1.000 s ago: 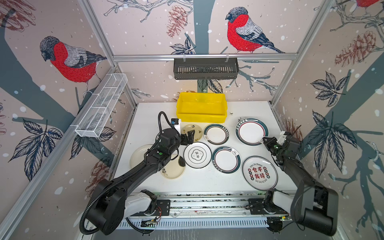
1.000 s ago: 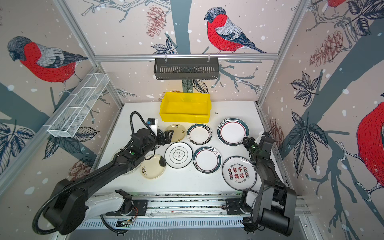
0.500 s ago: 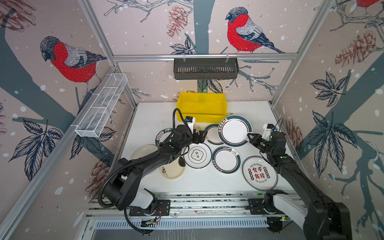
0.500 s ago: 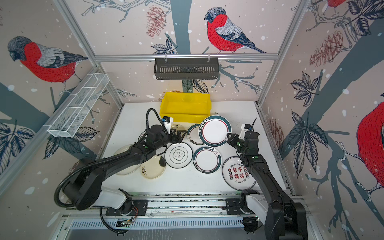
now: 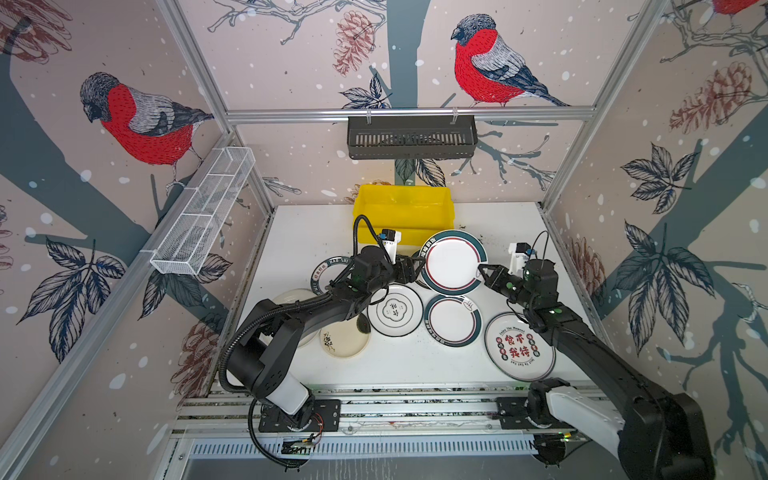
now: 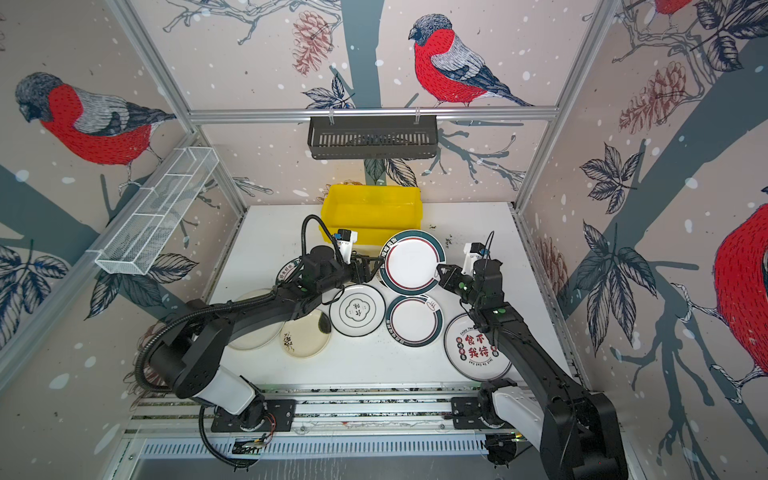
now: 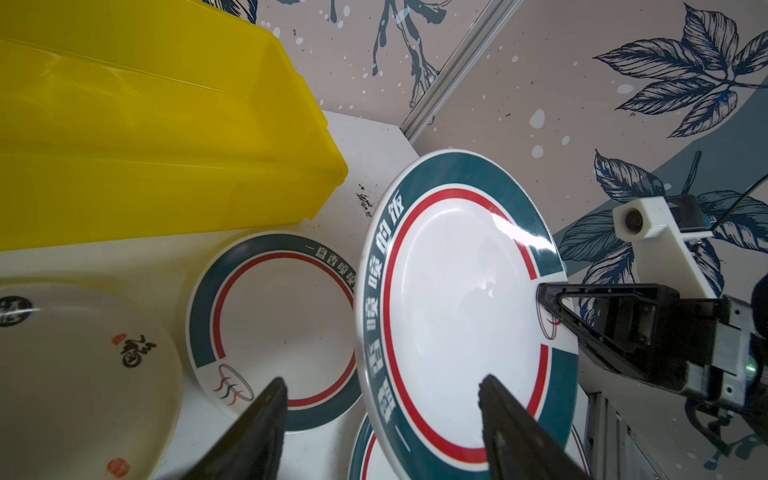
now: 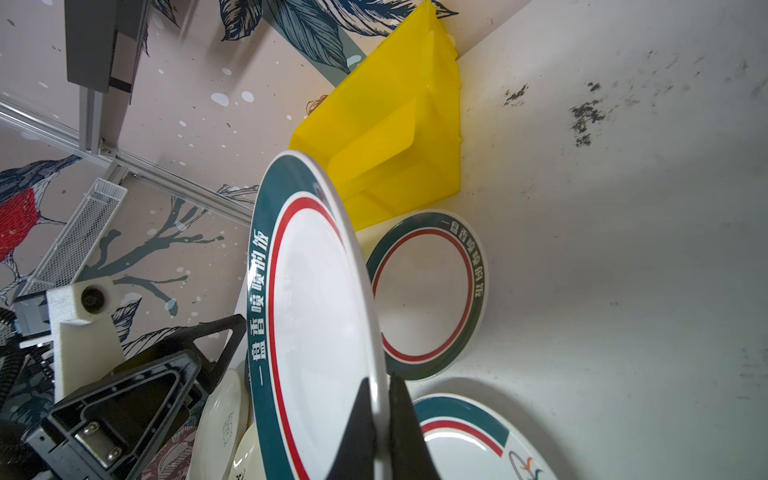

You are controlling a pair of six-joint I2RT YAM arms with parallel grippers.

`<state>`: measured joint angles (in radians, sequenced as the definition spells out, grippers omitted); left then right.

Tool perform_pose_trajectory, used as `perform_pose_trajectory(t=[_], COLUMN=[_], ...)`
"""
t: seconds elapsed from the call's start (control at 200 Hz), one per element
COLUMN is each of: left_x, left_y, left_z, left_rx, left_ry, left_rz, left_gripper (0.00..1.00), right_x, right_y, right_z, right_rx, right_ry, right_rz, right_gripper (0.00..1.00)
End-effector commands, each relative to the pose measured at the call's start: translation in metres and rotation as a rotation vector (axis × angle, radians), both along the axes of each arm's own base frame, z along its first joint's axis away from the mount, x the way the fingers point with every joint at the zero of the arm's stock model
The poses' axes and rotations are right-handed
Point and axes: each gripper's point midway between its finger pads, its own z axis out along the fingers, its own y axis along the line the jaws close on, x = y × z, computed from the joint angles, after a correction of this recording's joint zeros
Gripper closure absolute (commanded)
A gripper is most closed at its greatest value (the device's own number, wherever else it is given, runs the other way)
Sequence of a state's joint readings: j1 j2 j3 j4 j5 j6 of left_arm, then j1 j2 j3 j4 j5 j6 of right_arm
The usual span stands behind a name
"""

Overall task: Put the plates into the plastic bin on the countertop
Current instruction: 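Carry the plate toward the left gripper and grasp its rim with the left gripper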

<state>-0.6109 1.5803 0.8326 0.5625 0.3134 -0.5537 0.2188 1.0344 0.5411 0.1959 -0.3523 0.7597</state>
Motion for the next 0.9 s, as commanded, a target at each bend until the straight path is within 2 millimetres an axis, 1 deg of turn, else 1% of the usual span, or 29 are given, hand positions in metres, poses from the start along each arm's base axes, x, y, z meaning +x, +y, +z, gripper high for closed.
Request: perform_pose_trajectory(t=[0.0, 0.295, 0.405, 0.435, 0.485, 0.545, 0.635, 0.7, 0.74, 0.766, 0.791, 0.826, 0.896], left_x=[0.000, -0.001, -0.001, -0.001, -0.001, -0.001, -0.001, 0.000, 0.001, 0.001, 0.002, 0.003, 0.005], left_y=[-0.009, -0.018, -0.021, -0.022, -0.023, -0.025, -0.028, -0.029, -0.030, -0.030, -0.030, -0.031, -0.032], left_z=[0.020, 0.019, 0.019, 0.020, 0.020, 0.020, 0.020, 0.021, 0.022, 0.023, 0.023, 0.023, 0.024], left_rx=[-0.082, -0.125, -0.137, -0.139, -0.140, -0.146, -0.162, -0.167, -0.170, -0.170, -0.170, -0.171, -0.168], left_ry=[-0.031, -0.010, -0.002, 0.000, 0.002, 0.004, 0.008, 0.008, 0.006, 0.004, 0.006, 0.005, 0.003], left_rz=[-0.031, -0.074, -0.083, -0.087, -0.095, -0.105, -0.116, -0.118, -0.117, -0.118, -0.118, -0.117, -0.116], left_gripper=[0.30, 0.40, 0.49, 0.54, 0.64, 0.67, 0.79, 0.81, 0.85, 0.87, 0.89, 0.94, 0.95], right_x=[0.008, 0.010, 0.010, 0.010, 0.012, 0.012, 0.013, 0.013, 0.013, 0.013, 0.013, 0.013, 0.012], right_y=[0.007, 0.018, 0.020, 0.021, 0.020, 0.021, 0.023, 0.025, 0.026, 0.026, 0.026, 0.025, 0.024], right_z=[0.026, 0.026, 0.024, 0.022, 0.020, 0.017, 0.012, 0.010, 0.010, 0.010, 0.010, 0.010, 0.009], right_rx=[0.028, 0.054, 0.059, 0.060, 0.060, 0.058, 0.055, 0.054, 0.053, 0.053, 0.053, 0.050, 0.041], right_ry=[-0.105, -0.112, -0.108, -0.105, -0.098, -0.086, -0.073, -0.070, -0.071, -0.071, -0.073, -0.070, -0.070], right_rz=[0.014, 0.045, 0.044, 0.044, 0.040, 0.042, 0.045, 0.049, 0.052, 0.053, 0.052, 0.049, 0.043], right_gripper=[1.00, 1.00, 1.00, 1.00, 1.00, 1.00, 0.98, 0.97, 0.93, 0.89, 0.82, 0.72, 0.63])
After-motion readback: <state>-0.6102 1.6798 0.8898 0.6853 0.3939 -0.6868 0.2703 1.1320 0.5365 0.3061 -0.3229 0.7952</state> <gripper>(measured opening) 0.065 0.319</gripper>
